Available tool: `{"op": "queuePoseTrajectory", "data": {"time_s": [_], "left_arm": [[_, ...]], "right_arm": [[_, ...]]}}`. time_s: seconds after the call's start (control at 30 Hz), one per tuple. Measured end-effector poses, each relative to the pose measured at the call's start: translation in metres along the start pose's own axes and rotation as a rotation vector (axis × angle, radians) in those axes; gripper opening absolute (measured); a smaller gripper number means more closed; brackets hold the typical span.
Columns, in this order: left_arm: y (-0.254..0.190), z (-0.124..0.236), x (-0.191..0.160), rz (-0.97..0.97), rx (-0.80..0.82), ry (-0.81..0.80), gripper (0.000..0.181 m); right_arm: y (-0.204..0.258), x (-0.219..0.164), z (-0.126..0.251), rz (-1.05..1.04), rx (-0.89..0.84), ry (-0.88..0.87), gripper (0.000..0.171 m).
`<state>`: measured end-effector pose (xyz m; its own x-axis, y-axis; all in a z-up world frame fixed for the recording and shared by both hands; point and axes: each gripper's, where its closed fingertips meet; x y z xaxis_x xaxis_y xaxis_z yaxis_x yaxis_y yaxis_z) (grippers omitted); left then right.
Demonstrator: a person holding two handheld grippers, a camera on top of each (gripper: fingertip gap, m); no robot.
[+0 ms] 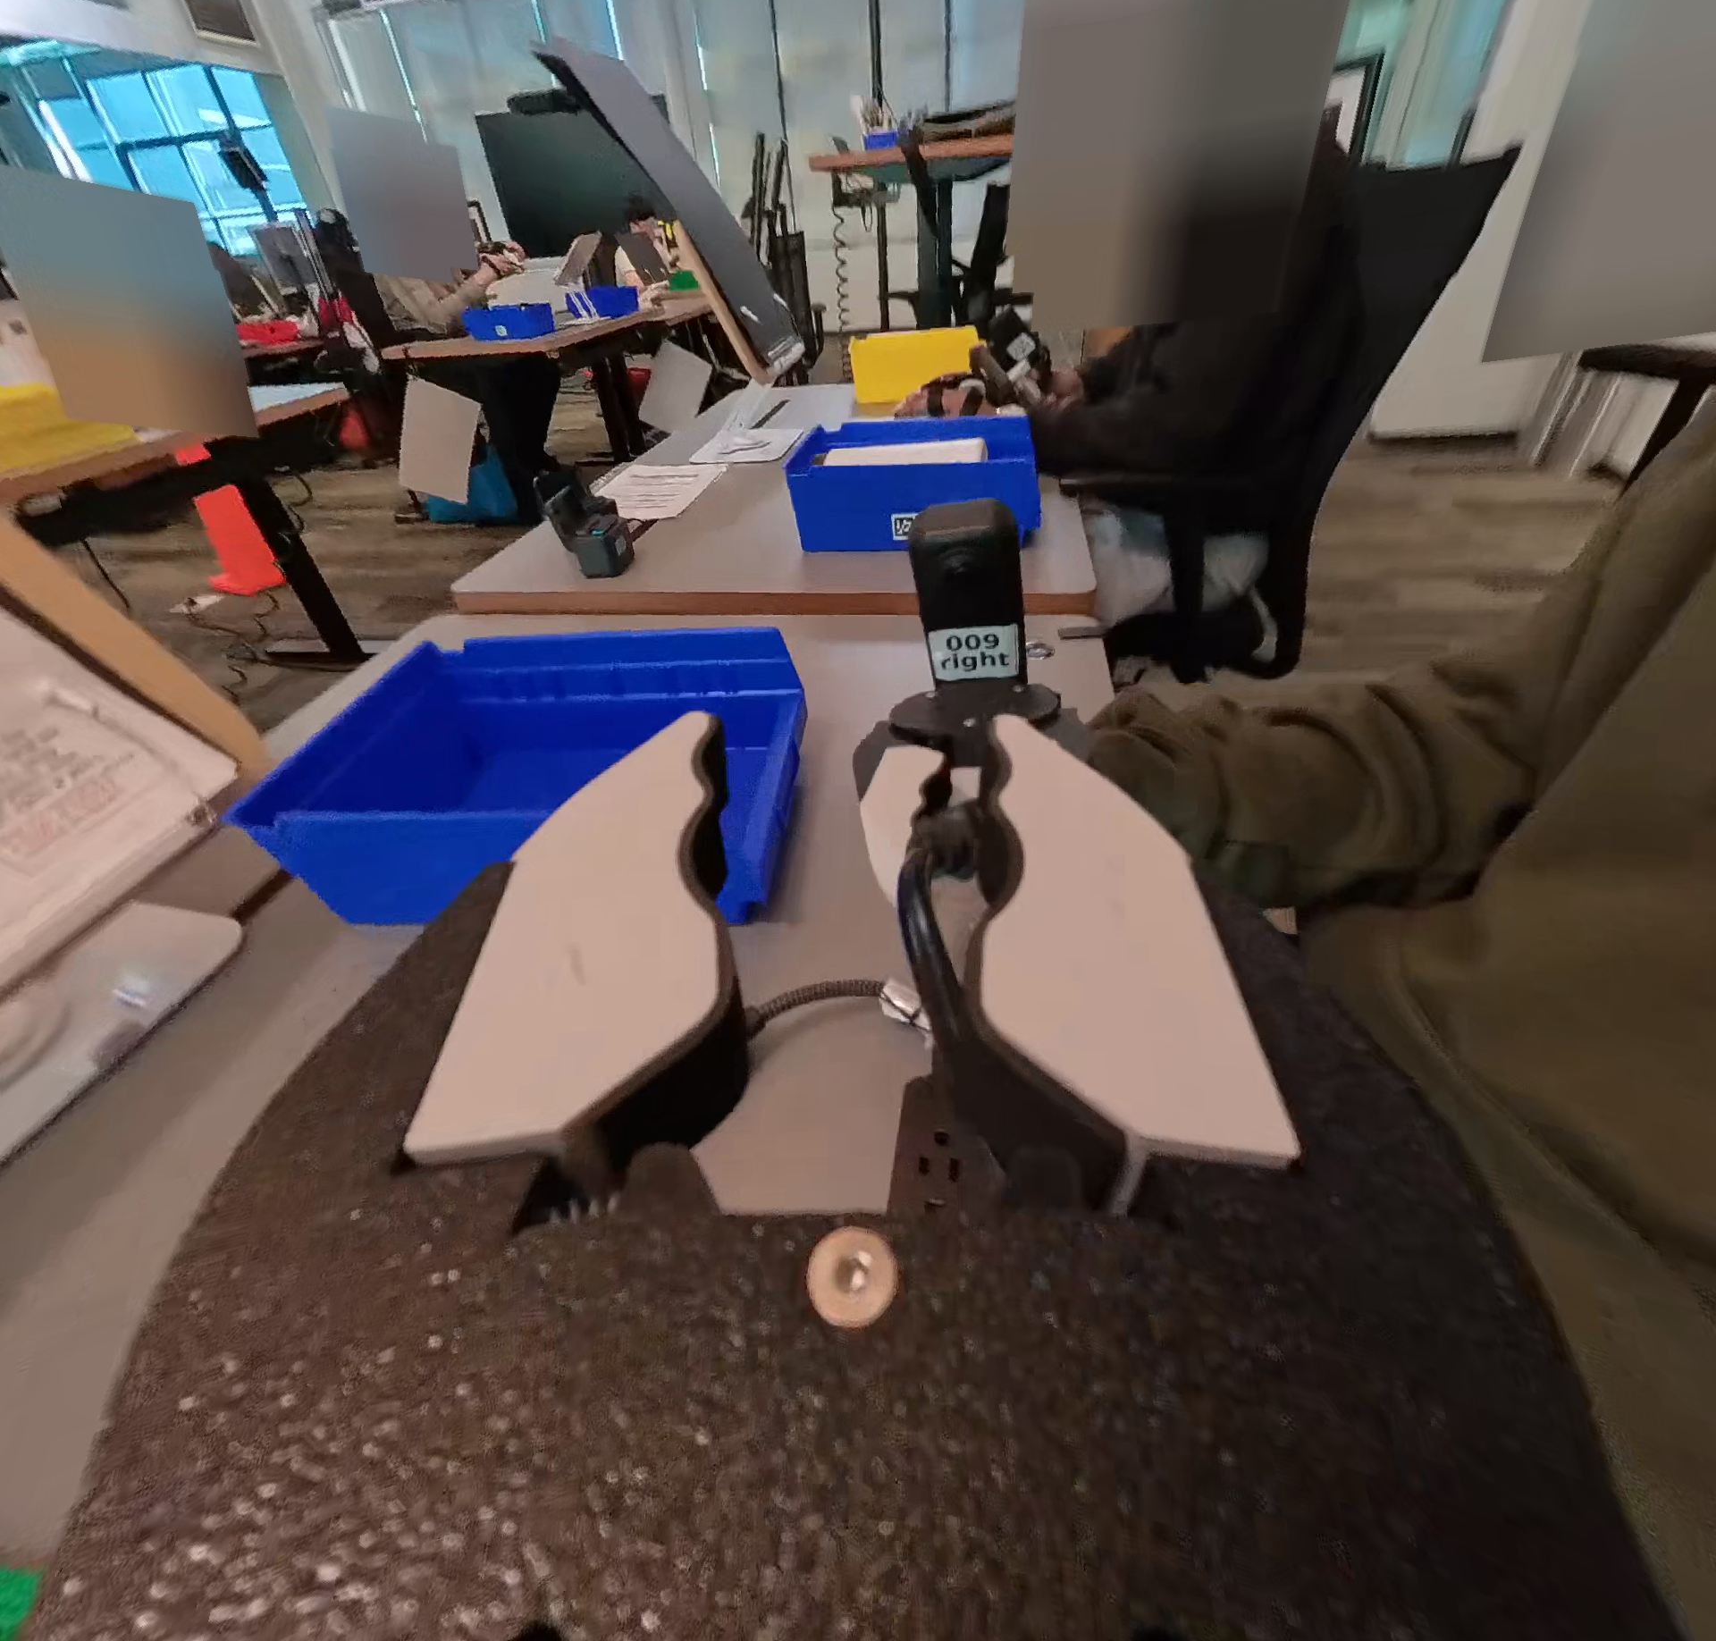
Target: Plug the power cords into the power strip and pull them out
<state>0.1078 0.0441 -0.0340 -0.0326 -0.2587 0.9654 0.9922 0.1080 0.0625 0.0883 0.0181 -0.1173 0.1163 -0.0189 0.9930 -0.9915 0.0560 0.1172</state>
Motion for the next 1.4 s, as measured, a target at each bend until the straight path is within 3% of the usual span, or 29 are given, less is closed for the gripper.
{"op": "queuePoseTrajectory", "data": {"time_s": [0.23, 0.3, 0.37, 0.47, 0.6, 0.67, 0.73, 0.8, 0.9, 1.0, 1.13, 1.27, 1.4], "left_arm": [[0.034, 0.033, -0.054, 0.354, -0.063, -0.315, 0.054], [0.050, 0.043, -0.066, 0.461, -0.028, -0.412, 0.044], [0.052, 0.038, -0.087, 0.462, 0.003, -0.366, 0.043], [0.058, 0.031, -0.109, 0.472, 0.081, -0.297, 0.065], [0.076, 0.053, -0.103, 0.531, 0.141, -0.483, 0.055], [0.069, 0.041, -0.107, 0.486, 0.125, -0.393, 0.039], [0.043, 0.005, -0.122, 0.313, 0.089, -0.123, 0.039], [0.019, -0.024, -0.121, 0.130, 0.061, 0.018, 0.042], [-0.009, -0.051, -0.090, 0.014, -0.039, -0.019, 0.042], [-0.015, -0.062, -0.067, -0.045, -0.034, -0.091, 0.040], [-0.029, -0.063, -0.044, -0.080, -0.065, -0.214, 0.023], [-0.025, -0.066, -0.044, -0.122, 0.039, -0.146, 0.016], [-0.014, -0.067, -0.046, -0.044, 0.145, -0.003, 0.015]], "right_arm": [[-0.010, 0.006, 0.010, -0.079, -0.006, -0.064, 0.027], [-0.014, 0.009, 0.014, -0.106, -0.021, -0.091, 0.027], [-0.017, 0.011, 0.018, -0.132, -0.021, -0.111, 0.027], [-0.019, 0.017, 0.024, -0.162, -0.007, -0.161, 0.026], [-0.015, 0.030, 0.036, -0.179, 0.046, -0.247, 0.026], [-0.014, 0.035, 0.038, -0.192, 0.052, -0.273, 0.026], [-0.010, 0.035, 0.034, -0.197, 0.077, -0.271, 0.026], [-0.008, 0.033, 0.029, -0.213, 0.102, -0.267, 0.027], [-0.004, 0.030, 0.021, -0.261, 0.156, -0.277, 0.026], [-0.002, 0.024, 0.015, -0.287, 0.177, -0.261, 0.026], [-0.001, 0.024, 0.015, -0.364, 0.234, -0.294, 0.026], [-0.003, 0.024, 0.018, -0.447, 0.300, -0.328, 0.027], [-0.021, 0.012, 0.019, -0.350, 0.118, -0.221, 0.041]]}}
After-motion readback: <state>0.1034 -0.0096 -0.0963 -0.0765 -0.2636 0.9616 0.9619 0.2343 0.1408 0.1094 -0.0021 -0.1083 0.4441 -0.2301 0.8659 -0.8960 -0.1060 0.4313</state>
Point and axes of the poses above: each gripper's, where its closed fingertips meet, z back along the fingers, x out of its top, y = z × x across the jaws, and after that the axes turned 10 degrees about y, right-handed
